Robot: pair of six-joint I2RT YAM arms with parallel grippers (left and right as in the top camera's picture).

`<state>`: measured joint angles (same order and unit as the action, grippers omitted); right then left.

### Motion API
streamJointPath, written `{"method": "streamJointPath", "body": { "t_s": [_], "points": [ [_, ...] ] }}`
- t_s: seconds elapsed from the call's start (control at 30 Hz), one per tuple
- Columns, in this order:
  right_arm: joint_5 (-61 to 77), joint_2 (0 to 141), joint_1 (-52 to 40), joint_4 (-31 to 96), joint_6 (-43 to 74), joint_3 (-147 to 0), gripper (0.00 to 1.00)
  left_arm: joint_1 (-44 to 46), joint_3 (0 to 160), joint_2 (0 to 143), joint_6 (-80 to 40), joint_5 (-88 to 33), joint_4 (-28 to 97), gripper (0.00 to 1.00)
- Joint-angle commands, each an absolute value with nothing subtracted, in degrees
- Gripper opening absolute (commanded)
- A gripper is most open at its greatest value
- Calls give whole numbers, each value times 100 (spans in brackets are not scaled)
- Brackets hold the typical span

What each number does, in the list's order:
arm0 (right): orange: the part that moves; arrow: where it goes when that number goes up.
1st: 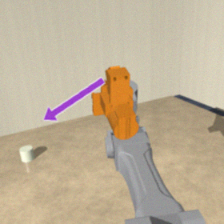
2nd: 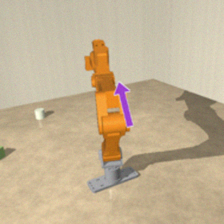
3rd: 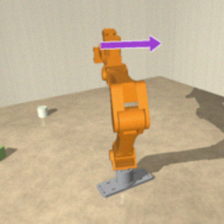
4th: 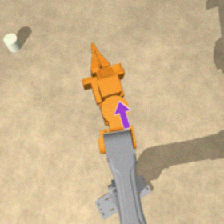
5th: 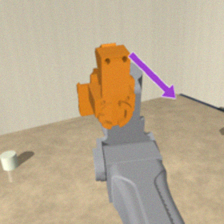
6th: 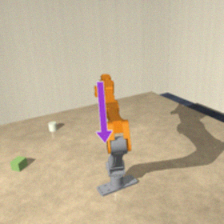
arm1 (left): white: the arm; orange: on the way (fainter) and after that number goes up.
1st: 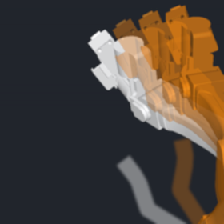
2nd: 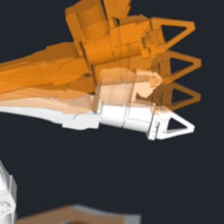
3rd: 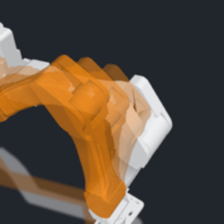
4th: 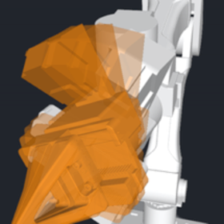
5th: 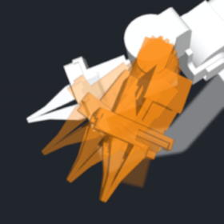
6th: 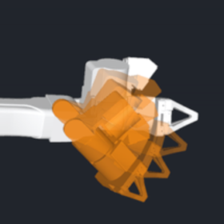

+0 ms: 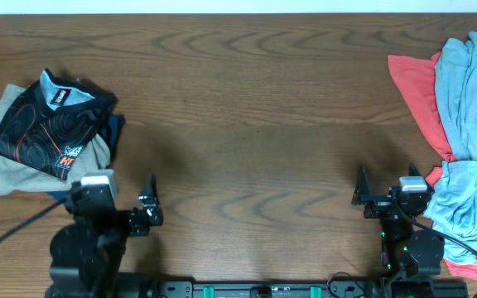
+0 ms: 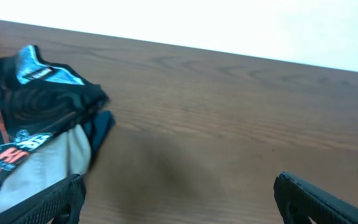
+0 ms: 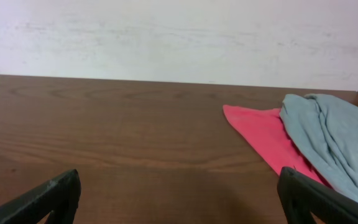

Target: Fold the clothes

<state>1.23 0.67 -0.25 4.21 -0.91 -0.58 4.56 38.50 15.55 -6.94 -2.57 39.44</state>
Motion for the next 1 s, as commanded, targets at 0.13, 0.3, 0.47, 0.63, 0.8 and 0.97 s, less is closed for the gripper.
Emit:
{"method": "streamJointPath", "body": {
  "t_s": [0.13,0.3,0.47,0.63,0.8,0.97],
  "points": [
    [60,27,-78,425,-178,-30,99,399,2488,607,-558,-38,3336,98],
    [60,27,-78,425,-178,-30,99,202,1422,-5,-558,-40,2062,98],
    [60,27,-78,425,-178,-30,99,172,829,10,-399,-34,934,98],
    [60,27,-78,425,-178,-30,99,172,261,10,-252,-34,-268,98],
    [60,27,-78,425,-178,-30,99,172,21,10,-23,-51,-832,98],
    [60,27,-78,425,-178,-30,99,174,21,10,89,-89,-152,98]
  ]
}}
